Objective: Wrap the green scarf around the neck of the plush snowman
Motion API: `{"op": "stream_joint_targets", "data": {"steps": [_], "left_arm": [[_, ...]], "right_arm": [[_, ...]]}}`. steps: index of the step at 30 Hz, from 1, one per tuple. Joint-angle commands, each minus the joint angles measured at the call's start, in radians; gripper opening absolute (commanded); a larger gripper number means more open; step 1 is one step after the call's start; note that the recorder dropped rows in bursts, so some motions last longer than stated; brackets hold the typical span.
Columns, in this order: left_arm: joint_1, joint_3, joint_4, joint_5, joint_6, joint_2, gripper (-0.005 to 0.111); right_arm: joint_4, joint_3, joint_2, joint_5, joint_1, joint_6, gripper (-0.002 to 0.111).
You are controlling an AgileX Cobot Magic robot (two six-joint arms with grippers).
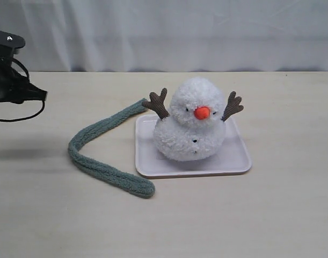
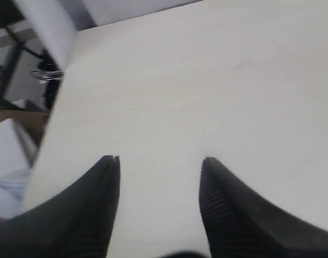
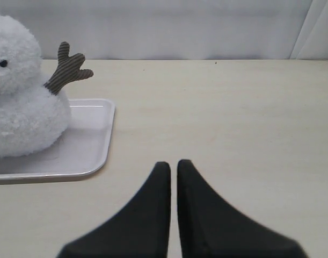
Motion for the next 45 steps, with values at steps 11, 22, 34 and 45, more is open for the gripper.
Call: {"op": "stream_joint_targets", "data": {"steps": [11,22,34,45], "left_arm": [[0.148,-0.167,1.714,0.937,-1.865,0.086,0.051],[0.035,-0.161,1.335,1.045,-1.551,0.15,0.062],[-0.037,-0.161,1.356,0.903,-1.647,0.257,0.062],[-0.044,-0.161,1.361,0.867,-1.602,0.324,0.057]], "right_arm": [[-0.003,0.003,-0.004,-0.007,-0.004,-0.006,0.004],[-0.003,0.003,-0.004,-0.007,-0.004,-0.006,0.004],[-0.003,0.003,-0.004,-0.007,-0.004,-0.006,0.004],[-0.003,0.003,-0.004,-0.007,-0.004,-0.006,0.004]]}}
